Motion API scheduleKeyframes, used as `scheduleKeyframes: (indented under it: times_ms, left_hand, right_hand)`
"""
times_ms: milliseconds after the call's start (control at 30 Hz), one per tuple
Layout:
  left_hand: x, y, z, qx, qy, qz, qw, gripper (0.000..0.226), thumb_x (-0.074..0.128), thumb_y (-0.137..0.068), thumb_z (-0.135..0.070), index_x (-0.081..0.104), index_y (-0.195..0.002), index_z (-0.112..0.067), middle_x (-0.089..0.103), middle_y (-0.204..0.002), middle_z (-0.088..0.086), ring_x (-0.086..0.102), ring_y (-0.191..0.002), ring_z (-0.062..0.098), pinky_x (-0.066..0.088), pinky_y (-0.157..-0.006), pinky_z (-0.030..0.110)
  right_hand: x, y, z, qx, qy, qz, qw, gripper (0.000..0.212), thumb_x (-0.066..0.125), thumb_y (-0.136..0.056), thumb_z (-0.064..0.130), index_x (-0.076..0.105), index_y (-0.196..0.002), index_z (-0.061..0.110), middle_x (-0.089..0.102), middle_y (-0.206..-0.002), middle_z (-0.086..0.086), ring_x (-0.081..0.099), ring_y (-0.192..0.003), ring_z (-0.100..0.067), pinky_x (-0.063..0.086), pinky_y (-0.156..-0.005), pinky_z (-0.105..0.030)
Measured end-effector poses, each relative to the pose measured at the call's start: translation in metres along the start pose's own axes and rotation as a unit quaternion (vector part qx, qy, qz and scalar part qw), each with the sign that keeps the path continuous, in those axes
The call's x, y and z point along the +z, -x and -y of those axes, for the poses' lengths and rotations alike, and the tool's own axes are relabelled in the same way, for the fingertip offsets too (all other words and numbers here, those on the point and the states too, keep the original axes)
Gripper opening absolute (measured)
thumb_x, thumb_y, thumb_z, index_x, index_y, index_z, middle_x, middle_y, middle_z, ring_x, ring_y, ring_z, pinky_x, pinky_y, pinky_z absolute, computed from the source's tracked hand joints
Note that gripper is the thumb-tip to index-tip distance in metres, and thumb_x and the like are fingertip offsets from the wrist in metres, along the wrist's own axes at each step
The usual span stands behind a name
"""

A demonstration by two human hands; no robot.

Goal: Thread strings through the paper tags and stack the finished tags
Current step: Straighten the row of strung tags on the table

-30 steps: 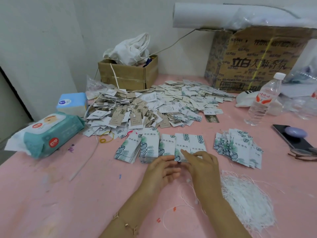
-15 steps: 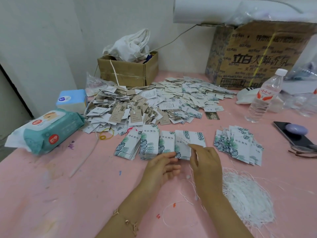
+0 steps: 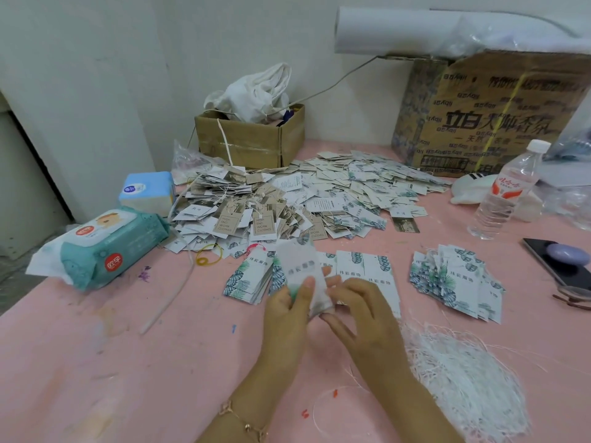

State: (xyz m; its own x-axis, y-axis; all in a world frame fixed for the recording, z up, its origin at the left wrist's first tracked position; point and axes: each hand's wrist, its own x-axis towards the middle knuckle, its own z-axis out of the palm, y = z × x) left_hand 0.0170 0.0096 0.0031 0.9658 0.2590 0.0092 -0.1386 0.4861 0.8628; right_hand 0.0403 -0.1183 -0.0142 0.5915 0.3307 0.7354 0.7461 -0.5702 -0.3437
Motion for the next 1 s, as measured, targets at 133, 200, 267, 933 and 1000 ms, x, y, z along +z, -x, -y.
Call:
scheduleKeyframes:
  times_ms: [133, 200, 267, 933, 1000]
  left_hand:
    - [-0.017, -0.002, -0.014, 0.046, 0.004, -0.061, 0.997, 0.024, 0.062, -0.083, -0.022, 0.071, -0.099, -0.007, 0.076, -0.095, 0.013, 0.074, -0.089, 0.022, 0.057, -0.071, 0.022]
    - [-0.023, -0.001, -0.017, 0.026, -0.006, -0.059, 0.998, 0.018, 0.063, -0.086, -0.015, 0.071, -0.098, -0.005, 0.076, -0.091, 0.014, 0.074, -0.086, 0.023, 0.058, -0.069, 0.022]
    - [-0.026, 0.0, -0.017, 0.007, -0.02, -0.059, 0.998, 0.013, 0.063, -0.089, -0.007, 0.07, -0.098, -0.003, 0.076, -0.088, 0.014, 0.075, -0.081, 0.023, 0.058, -0.065, 0.023]
    - [-0.022, 0.001, -0.021, -0.12, -0.033, -0.056, 0.991, 0.028, 0.047, -0.1, -0.023, 0.061, -0.085, -0.004, 0.066, -0.06, 0.018, 0.056, -0.039, 0.024, 0.054, -0.041, 0.034]
    - [-0.02, -0.001, -0.019, -0.113, -0.036, -0.064, 0.991, 0.03, 0.046, -0.1, -0.025, 0.062, -0.084, -0.005, 0.068, -0.06, 0.016, 0.057, -0.038, 0.024, 0.053, -0.04, 0.032]
  right_hand:
    - [0.0, -0.002, -0.01, 0.118, 0.161, 0.059, 0.978, 0.031, 0.084, -0.069, 0.014, 0.069, -0.095, 0.017, 0.063, -0.094, -0.003, 0.059, -0.087, -0.028, 0.038, -0.071, -0.036]
    - [-0.004, -0.004, -0.011, 0.185, 0.164, 0.081, 0.966, 0.022, 0.081, -0.072, 0.014, 0.069, -0.09, 0.019, 0.062, -0.091, -0.002, 0.058, -0.087, -0.03, 0.034, -0.07, -0.037]
    - [-0.005, -0.003, -0.013, 0.202, 0.173, 0.083, 0.96, 0.019, 0.079, -0.074, 0.014, 0.069, -0.089, 0.02, 0.061, -0.091, -0.002, 0.056, -0.086, -0.03, 0.033, -0.07, -0.037]
    - [0.019, -0.008, -0.004, 0.133, 0.198, 0.076, 0.968, 0.057, 0.087, -0.053, -0.006, 0.073, -0.104, 0.017, 0.072, -0.101, -0.012, 0.065, -0.103, -0.033, 0.039, -0.091, -0.037]
    - [0.018, -0.004, -0.001, 0.114, 0.185, 0.049, 0.975, 0.059, 0.087, -0.05, -0.008, 0.074, -0.101, 0.018, 0.071, -0.098, -0.012, 0.064, -0.094, -0.038, 0.049, -0.08, -0.039]
